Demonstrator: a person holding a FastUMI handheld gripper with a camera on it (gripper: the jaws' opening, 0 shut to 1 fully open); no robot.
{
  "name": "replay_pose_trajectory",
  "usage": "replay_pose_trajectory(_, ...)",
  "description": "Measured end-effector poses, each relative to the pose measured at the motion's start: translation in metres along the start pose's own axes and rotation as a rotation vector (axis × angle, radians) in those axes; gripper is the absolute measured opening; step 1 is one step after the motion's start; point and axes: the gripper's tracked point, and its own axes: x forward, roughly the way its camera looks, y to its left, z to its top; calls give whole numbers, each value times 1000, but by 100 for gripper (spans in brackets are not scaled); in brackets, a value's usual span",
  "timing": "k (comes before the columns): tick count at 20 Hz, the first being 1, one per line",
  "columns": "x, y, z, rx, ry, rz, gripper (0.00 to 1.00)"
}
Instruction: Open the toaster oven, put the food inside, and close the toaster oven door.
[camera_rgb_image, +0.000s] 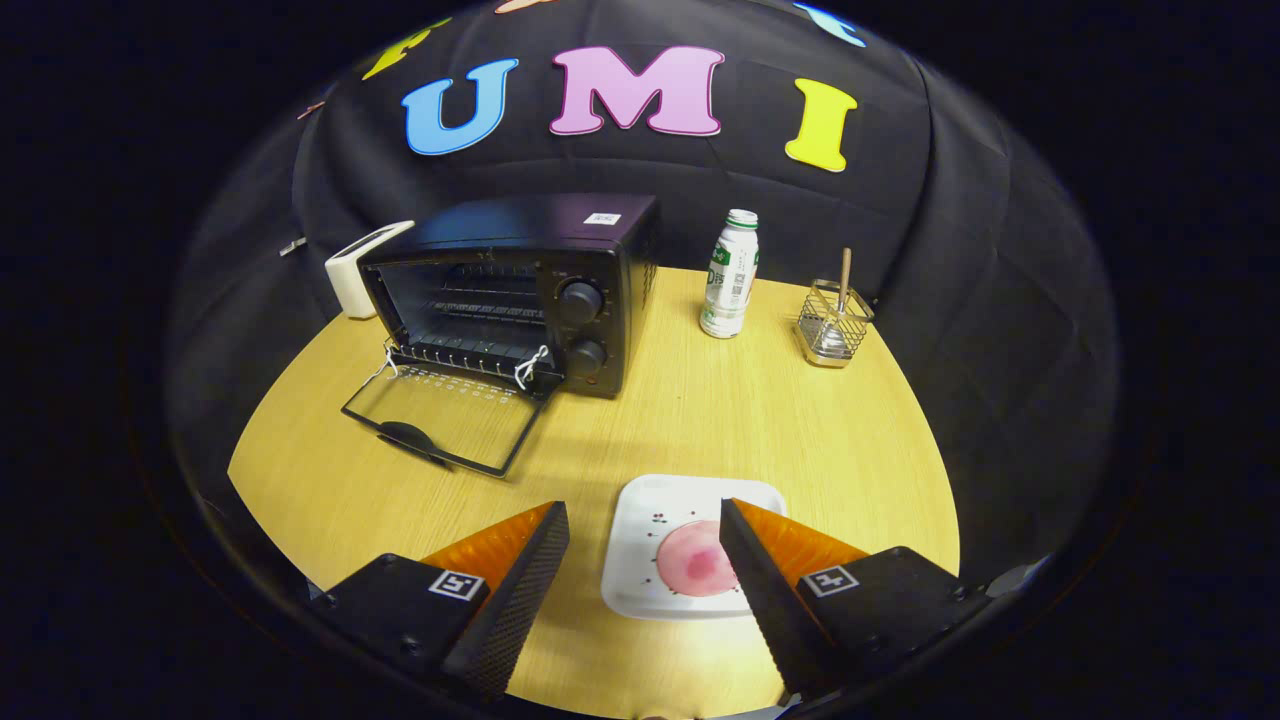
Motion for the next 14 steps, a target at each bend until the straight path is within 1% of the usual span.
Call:
replay_pose_trajectory(8,21,-72,-24,78,92,51,99)
replay_pose_trajectory(11,31,-100,-39,110,140,47,99)
replay_pose_trajectory(14,36,-117,-59,142,207,48,99)
